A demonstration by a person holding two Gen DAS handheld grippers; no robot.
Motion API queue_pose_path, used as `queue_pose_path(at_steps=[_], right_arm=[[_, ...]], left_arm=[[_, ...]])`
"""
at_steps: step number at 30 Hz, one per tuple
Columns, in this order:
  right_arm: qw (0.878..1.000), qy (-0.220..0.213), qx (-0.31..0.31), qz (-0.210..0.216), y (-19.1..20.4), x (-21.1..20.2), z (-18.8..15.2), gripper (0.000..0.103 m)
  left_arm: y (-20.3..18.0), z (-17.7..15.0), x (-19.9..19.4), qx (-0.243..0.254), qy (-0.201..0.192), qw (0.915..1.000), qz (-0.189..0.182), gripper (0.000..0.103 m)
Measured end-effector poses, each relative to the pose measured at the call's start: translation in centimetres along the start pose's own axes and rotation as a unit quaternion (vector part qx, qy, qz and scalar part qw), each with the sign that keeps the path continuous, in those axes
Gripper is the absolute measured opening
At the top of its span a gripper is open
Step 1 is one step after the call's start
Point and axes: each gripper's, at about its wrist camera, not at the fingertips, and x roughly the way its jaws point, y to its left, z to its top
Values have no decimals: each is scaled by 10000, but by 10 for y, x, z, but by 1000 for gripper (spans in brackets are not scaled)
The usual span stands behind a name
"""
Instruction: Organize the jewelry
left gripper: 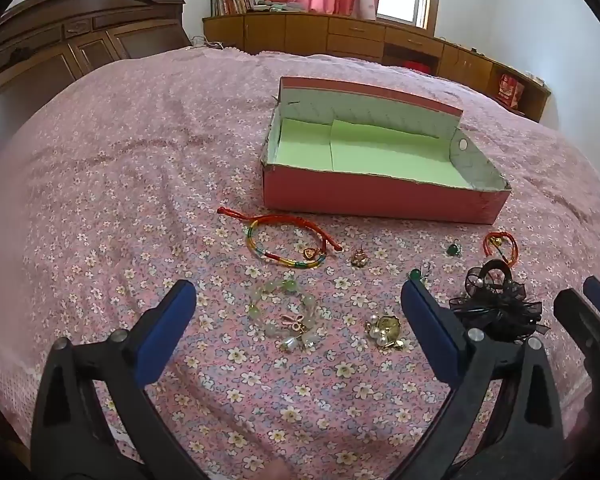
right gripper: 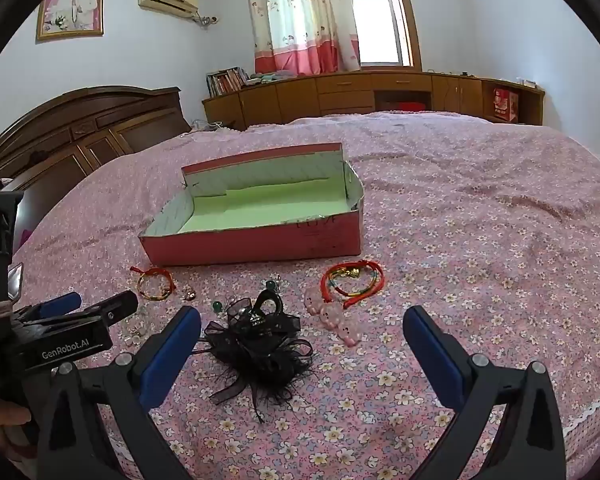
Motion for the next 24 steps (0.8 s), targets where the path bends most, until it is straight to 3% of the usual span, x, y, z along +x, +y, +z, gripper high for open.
queue_pose_path(at_steps=[24], right_arm=[[10000, 20, 10, 11, 0, -2, 0, 103]], left_arm=[[-2, 5, -3, 50, 67, 10000, -47, 95]])
